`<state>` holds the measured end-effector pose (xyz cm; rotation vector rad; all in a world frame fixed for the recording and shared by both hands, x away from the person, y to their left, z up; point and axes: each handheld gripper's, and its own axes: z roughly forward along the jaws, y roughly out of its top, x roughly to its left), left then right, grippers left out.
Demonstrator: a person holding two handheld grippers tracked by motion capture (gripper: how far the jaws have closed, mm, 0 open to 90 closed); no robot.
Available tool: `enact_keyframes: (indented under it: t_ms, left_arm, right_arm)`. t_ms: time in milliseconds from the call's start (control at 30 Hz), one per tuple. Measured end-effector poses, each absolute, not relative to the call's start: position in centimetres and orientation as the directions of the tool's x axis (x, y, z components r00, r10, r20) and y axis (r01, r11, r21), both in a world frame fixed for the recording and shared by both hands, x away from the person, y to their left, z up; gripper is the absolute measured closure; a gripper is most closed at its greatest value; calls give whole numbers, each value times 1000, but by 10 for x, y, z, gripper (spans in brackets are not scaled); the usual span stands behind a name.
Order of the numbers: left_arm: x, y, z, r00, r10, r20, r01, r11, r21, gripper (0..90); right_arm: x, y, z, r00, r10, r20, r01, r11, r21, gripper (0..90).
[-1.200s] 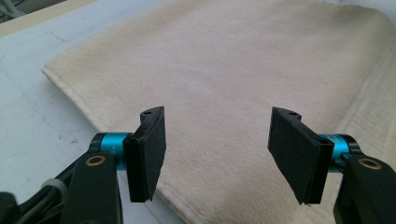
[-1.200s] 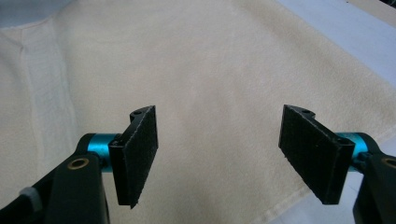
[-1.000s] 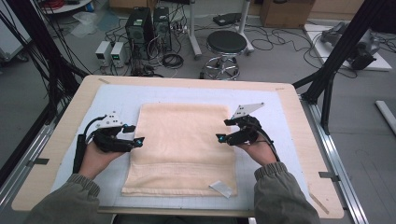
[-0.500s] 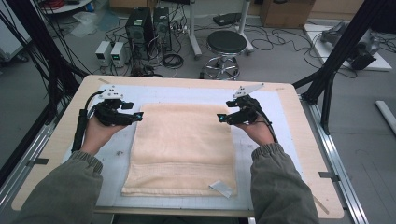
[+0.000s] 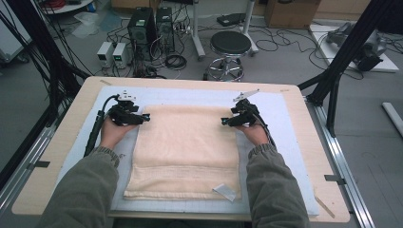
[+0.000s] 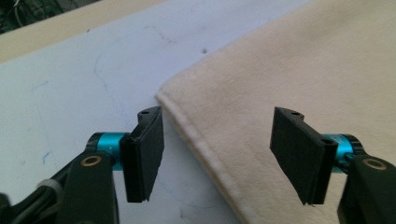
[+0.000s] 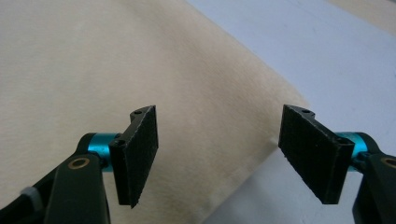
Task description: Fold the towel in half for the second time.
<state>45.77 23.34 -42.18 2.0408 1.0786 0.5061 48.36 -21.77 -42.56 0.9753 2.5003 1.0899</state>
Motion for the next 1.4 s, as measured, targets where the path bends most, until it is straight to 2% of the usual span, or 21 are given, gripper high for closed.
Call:
enact_keyframes:
  t_ms: [167, 267, 333, 467, 500, 733, 933, 1200, 1400]
  left_arm:
    - [463, 230, -435, 558, 830, -10, 564, -371, 738, 393]
    - [464, 228, -439, 548, 834, -54, 590, -341, 732, 441]
    - [464, 227, -438, 560, 826, -62, 591, -346, 729, 508]
    - [462, 225, -437, 588, 800, -118, 605, -338, 721, 767]
    - [462, 225, -437, 586, 801, -124, 609, -334, 720, 802]
    - [460, 227, -429, 570, 815, -103, 596, -324, 734, 843]
    - [458, 228, -406, 562, 824, -68, 536, -300, 789, 845]
    - [460, 229, -347, 558, 829, -13, 399, -256, 880, 844]
    - [442, 233, -342, 595, 803, 28, 360, -298, 884, 844]
  right_arm:
    - [489, -221, -437, -719, 693, 59, 528, 489, 694, 290]
    - [489, -220, -440, -704, 706, 76, 548, 473, 691, 330]
    - [489, -219, -438, -706, 702, 90, 555, 470, 687, 442]
    - [488, -213, -437, -740, 660, 127, 547, 482, 685, 713]
    - [488, -213, -437, -746, 650, 146, 553, 481, 680, 780]
    - [486, -211, -429, -774, 611, 167, 530, 482, 698, 819]
    - [483, -215, -406, -781, 610, 130, 480, 454, 751, 823]
    - [481, -224, -359, -777, 628, 52, 383, 405, 830, 823]
    - [462, -226, -348, -807, 590, 32, 329, 404, 854, 821]
